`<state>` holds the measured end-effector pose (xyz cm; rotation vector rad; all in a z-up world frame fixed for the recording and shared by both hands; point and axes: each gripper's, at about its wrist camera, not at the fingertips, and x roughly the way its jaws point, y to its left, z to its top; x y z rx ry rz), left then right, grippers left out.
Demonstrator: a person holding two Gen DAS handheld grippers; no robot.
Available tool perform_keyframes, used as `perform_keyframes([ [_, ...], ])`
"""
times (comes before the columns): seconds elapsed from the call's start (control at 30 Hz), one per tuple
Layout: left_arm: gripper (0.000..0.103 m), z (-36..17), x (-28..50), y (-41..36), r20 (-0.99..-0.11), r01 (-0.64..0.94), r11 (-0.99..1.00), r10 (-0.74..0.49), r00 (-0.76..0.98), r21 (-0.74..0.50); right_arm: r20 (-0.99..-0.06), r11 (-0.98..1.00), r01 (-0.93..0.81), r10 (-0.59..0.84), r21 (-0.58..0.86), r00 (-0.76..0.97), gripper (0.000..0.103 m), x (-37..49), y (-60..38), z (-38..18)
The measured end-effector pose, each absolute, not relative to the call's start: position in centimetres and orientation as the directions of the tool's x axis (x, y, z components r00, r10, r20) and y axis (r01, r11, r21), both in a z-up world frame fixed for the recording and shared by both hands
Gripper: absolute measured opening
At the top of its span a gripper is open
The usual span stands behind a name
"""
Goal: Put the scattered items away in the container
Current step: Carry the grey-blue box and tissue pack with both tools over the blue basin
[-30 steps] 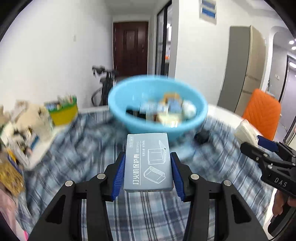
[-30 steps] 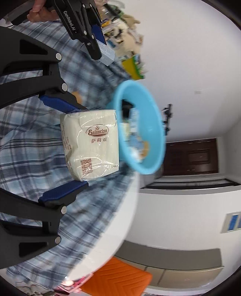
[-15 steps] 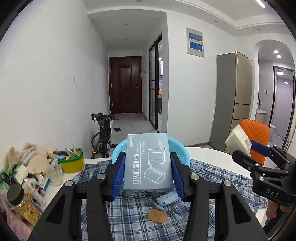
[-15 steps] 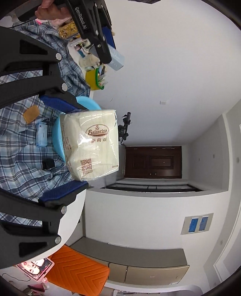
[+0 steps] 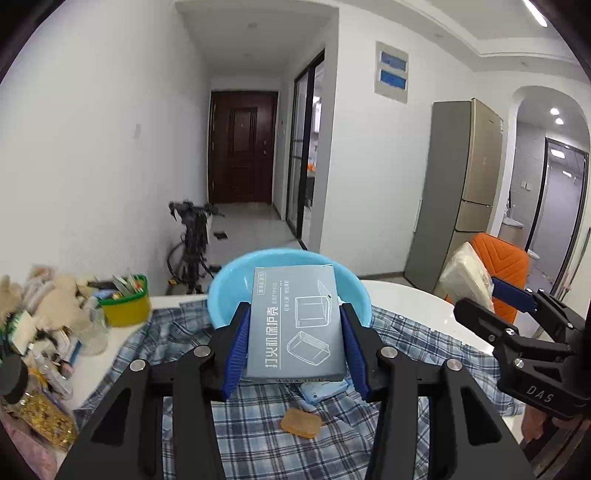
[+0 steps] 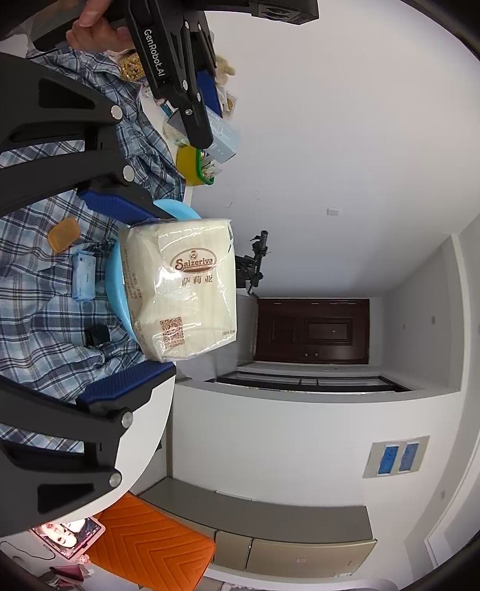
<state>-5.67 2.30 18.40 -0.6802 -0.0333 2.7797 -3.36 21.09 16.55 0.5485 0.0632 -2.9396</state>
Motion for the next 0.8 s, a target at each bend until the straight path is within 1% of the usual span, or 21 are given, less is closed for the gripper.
perform_keyframes([
  [0.13,0.049,18.1,-9.2,2.5,-0.485,-0.22,-0.972,0.233,-0.843,-0.085,-0.415,-0.988,0.153,-0.149,0.022,-0.897,0.069,-6.8,21.3,16.7],
  [0.23,0.049,18.2,-11.7,2.9,-0.491,-0.223,-0.97,0.242,-0.837,-0.099,-0.443,-0.988,0.147,-0.153,0.048,-0.883,0.069,-9.3,21.6,16.9],
  [0.37,0.049,18.9,-15.3,3.4,-0.509,-0.238,-0.963,0.27,-0.817,-0.129,-0.458,-0.989,0.145,-0.145,0.036,-0.877,0.069,-12.5,21.6,17.5],
  [0.47,0.049,19.9,-18.1,3.7,-0.511,-0.225,-0.967,0.254,-0.821,-0.119,-0.468,-0.985,0.161,-0.17,0.06,-0.867,0.069,-14.5,21.7,18.5],
  [0.6,0.049,21.1,-22.2,3.6,-0.521,-0.202,-0.97,0.241,-0.818,-0.133,-0.465,-0.988,0.151,-0.152,0.04,-0.872,0.069,-17.2,21.6,19.8],
  [0.67,0.049,21.6,-24.2,3.7,-0.533,-0.164,-0.98,0.197,-0.823,-0.11,-0.474,-0.989,0.147,-0.145,0.034,-0.868,0.069,-19.0,21.6,20.1],
  [0.73,0.049,22.3,-26.2,4.2,-0.523,-0.134,-0.99,0.139,-0.841,-0.047,-0.49,-0.988,0.154,-0.146,0.024,-0.859,0.069,-21.1,21.6,20.3],
  [0.8,0.049,22.6,-28.1,4.4,-0.521,-0.093,-0.996,0.078,-0.85,0.002,-0.504,-0.991,0.133,-0.11,-0.009,-0.856,0.069,-23.4,21.3,20.3],
])
